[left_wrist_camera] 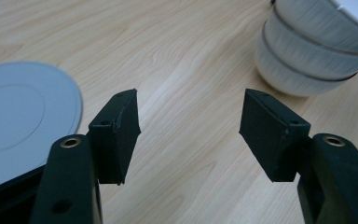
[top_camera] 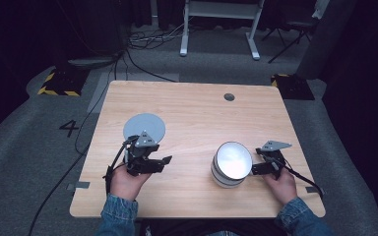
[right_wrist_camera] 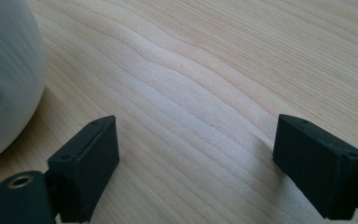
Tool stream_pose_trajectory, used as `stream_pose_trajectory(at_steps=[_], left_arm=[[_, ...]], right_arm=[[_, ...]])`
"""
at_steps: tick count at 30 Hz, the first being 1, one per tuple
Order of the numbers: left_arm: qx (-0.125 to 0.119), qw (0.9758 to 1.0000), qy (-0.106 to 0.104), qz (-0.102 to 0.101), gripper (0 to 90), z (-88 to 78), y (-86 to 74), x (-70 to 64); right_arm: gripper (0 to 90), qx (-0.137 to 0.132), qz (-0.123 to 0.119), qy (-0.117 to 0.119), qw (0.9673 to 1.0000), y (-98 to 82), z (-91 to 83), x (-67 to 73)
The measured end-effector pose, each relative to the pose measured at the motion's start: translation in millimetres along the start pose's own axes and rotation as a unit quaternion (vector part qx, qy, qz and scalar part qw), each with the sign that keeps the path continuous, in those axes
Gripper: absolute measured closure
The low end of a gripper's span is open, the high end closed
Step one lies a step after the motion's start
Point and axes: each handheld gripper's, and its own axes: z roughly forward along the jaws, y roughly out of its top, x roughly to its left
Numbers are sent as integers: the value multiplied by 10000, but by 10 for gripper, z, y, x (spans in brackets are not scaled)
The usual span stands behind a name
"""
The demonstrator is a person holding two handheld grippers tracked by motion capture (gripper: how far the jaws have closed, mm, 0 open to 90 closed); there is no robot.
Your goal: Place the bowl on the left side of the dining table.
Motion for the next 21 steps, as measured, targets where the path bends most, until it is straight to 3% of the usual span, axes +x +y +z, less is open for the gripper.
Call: stream_pose_trajectory(at_steps=[8, 15, 18, 21], left_arm=[[-63, 9997, -72, 215, 450, -9, 162, -42], [193, 9989, -186, 395, 402, 108, 381, -192], [199, 9984, -197, 488, 414, 136, 444, -222], [189, 9980, -364, 471, 407, 197, 543, -259]], right_arm=[[145, 0, 0, 0, 10000, 0, 0, 0], [145, 0, -1, -1, 10000, 0, 0, 0], [145, 1, -4, -1, 10000, 0, 0, -1], [145, 1, 0, 0, 10000, 0, 0, 0]])
